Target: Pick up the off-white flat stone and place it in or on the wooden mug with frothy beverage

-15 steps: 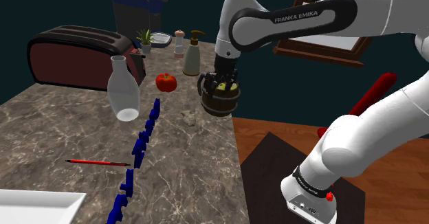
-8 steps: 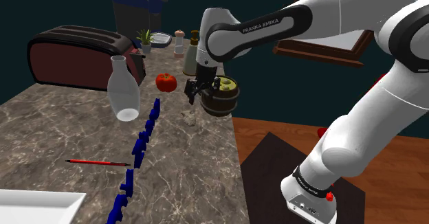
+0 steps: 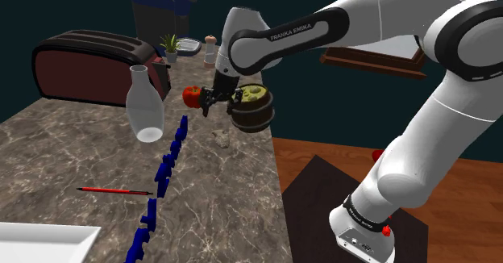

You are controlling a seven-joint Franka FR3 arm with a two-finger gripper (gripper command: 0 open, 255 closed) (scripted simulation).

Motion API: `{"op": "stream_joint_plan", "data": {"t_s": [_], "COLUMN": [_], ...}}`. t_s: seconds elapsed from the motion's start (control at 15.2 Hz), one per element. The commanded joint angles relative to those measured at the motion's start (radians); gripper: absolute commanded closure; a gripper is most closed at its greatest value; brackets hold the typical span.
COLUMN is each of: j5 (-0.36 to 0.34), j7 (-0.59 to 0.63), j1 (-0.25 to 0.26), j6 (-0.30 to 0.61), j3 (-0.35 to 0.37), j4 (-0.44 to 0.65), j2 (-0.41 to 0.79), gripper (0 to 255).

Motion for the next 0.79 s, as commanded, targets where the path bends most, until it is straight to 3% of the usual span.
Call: {"op": "stream_joint_plan", "data": {"t_s": [0.0, 0.66, 0.73], "j5": [-0.027, -0.031, -0.031], "j7": [-0.005, -0.002, -0.002], "j1": [-0.014, -0.012, -0.012], "j6": [0.02, 0.052, 0.053], "j3": [-0.016, -0.013, -0.013], "j4": [-0.015, -0.027, -0.026], "j2": [0.14, 0.16, 0.162], "gripper": [0, 0, 255]}}
